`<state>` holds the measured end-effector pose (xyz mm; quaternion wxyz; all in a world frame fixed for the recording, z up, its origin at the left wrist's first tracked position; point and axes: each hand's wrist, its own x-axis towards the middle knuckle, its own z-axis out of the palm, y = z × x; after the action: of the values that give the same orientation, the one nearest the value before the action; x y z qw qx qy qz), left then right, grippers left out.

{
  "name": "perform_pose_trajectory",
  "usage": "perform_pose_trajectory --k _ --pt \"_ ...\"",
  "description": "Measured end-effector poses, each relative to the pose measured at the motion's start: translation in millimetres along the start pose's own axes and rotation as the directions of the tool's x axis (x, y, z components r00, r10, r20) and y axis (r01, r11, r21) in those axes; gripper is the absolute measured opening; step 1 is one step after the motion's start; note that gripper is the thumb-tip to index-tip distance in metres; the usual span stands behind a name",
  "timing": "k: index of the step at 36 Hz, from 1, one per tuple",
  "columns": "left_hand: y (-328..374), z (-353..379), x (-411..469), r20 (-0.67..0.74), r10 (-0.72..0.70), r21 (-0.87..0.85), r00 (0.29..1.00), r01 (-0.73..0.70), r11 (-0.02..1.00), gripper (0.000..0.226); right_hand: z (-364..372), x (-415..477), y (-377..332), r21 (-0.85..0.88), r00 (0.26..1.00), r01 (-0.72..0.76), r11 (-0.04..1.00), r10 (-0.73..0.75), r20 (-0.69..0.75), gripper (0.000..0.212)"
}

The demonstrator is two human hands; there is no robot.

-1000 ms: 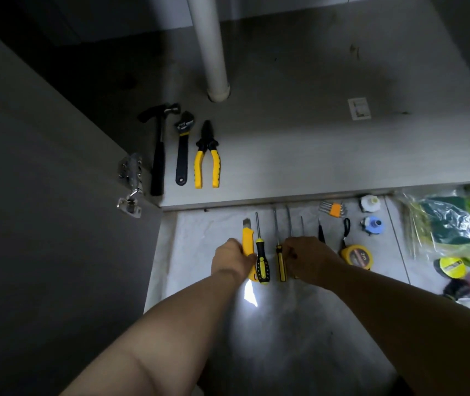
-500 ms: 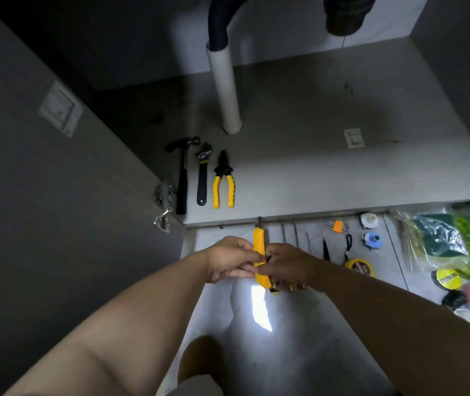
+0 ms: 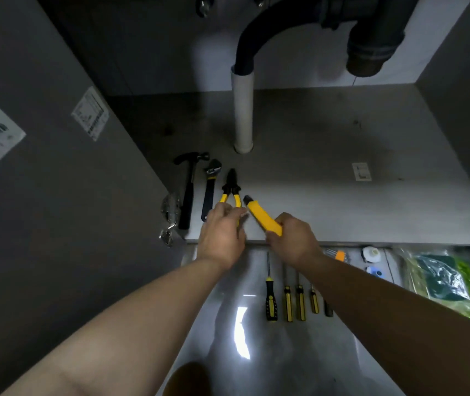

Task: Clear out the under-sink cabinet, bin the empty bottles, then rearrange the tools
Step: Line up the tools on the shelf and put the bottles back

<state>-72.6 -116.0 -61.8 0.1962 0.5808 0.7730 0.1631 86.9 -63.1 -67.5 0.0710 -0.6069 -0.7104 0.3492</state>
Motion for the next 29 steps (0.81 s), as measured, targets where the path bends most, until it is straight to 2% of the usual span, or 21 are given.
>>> perform_pose_trajectory --k 3,6,10,14,17,22,29 --pt "-17.5 10.4 2.7 0.026 0.049 0.184 0.998 -0.053 0.982 0.052 5.3 20.1 -8.0 -0.021 0.998 -0.063 0.998 0.063 -0.021 0.024" --pt "-28.2 20.2 6.1 0.093 0.065 0.244 0.994 -0.086 0.966 0.056 14.1 34.6 -17.3 0.028 0.991 -0.101 0.994 0.103 -0.087 0.026" --pt "-34.8 27.7 11.6 0.151 0.051 0.218 0.987 -0.084 0.972 0.073 24.9 45.5 -25.9 0.089 0.985 -0.091 0.992 0.103 -0.142 0.031" --pt "-37.8 34.5 13.7 0.143 0.063 0.188 0.988 -0.09 0.978 0.083 32.3 46.4 -28.2 0.09 0.988 -0.033 0.995 0.046 -0.149 0.052" --pt "-40.5 36.9 18.3 0.127 0.067 0.182 0.99 -0.089 0.979 0.088 36.7 44.8 -25.0 0.036 0.989 0.028 0.999 -0.023 -0.148 0.042" --pt "-42.1 36.5 27.5 0.112 0.062 0.166 0.992 -0.081 0.983 0.086 38.9 42.7 -24.7 -0.082 0.982 0.035 0.996 -0.05 -0.183 0.033" --pt "-44.9 38.7 26.3 0.09 0.071 0.171 0.993 -0.086 0.982 0.08 45.9 45.9 -23.5 -0.031 0.981 0.042 0.999 -0.047 -0.189 0.033"
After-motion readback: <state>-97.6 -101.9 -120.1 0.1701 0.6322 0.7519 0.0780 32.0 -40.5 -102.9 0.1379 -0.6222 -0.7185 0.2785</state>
